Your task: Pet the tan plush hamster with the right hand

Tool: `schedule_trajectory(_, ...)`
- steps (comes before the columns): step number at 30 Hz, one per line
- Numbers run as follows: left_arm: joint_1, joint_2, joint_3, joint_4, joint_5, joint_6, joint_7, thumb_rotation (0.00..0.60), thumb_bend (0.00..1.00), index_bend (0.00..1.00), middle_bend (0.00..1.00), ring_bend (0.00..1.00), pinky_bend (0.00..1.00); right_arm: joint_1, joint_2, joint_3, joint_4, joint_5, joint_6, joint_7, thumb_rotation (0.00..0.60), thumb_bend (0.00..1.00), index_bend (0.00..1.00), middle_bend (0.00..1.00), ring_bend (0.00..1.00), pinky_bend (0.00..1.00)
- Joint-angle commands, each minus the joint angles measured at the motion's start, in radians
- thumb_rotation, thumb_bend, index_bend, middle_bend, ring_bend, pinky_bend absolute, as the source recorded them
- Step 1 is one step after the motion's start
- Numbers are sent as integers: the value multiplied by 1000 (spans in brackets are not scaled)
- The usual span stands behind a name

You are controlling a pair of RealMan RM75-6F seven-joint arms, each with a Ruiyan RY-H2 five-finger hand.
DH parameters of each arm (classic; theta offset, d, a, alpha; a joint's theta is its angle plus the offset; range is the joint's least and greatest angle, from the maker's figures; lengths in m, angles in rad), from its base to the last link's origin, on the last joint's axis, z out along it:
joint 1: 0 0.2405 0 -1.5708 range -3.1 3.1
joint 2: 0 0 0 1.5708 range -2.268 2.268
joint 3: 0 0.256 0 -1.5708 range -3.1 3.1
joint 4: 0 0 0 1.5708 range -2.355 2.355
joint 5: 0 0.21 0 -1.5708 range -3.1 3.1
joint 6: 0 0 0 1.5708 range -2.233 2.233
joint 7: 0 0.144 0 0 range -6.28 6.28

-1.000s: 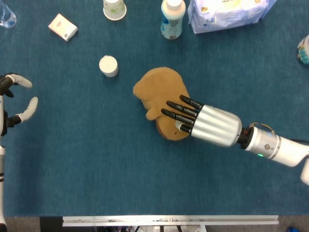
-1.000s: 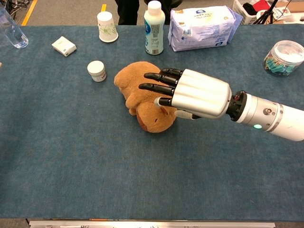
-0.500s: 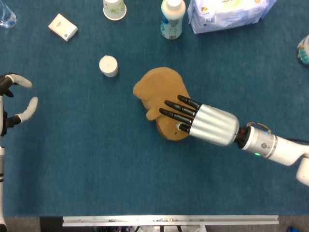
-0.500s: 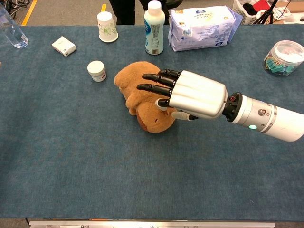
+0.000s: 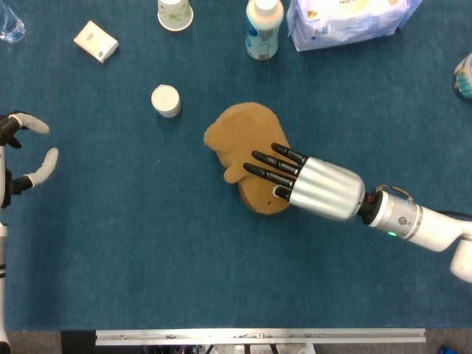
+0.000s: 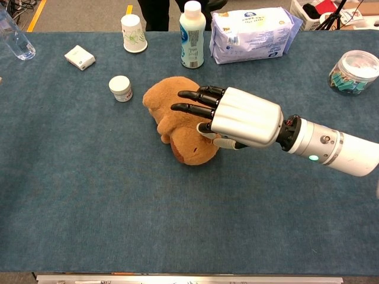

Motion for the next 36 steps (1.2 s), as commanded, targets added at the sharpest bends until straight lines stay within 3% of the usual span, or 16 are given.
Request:
schedule_trajectory(1, 1, 0, 1, 0, 0, 0, -1, 600, 269, 473, 444, 384, 515, 0, -7, 0, 10, 1, 10, 5, 600, 196, 640, 141, 50, 223)
schedule_trajectory(6, 0, 0, 1, 1, 0, -1, -1, 600, 269, 473, 444, 384, 515, 2, -1, -5, 7, -4, 26, 9, 600, 197, 630, 144, 50, 222)
schedule_trajectory(12, -2, -2, 3, 3, 3, -4, 0, 600, 269, 473, 443, 384, 515, 8, 16, -8, -24, -1, 19, 0, 600, 122, 390, 144, 50, 222)
schedule_trajectory(17, -1, -2, 2, 2, 0, -3, 1, 600, 269, 473, 444, 384, 516, 15, 20, -4, -41, 8, 4, -2, 600, 70, 315, 144, 50, 222)
schedule_trajectory(23, -2, -1, 2, 4, 2, -4, -4, 600, 269, 473, 444, 384, 516, 21, 16, 0, -50, 20, -13, 1, 600, 61, 321, 144, 50, 222)
schedule_trajectory(31, -1, 0, 2, 0, 0, -2, -4, 600, 269, 473, 443, 384, 516, 31, -19, 5, -21, 33, -19, 39, 600, 70, 480, 144, 50, 222)
schedule_trajectory(36, 0, 2, 0, -2, -2, -2, -7, 600, 269, 473, 444, 384, 516, 38, -45, 10, 11, 38, -14, 66, 600, 156, 541, 144, 50, 222)
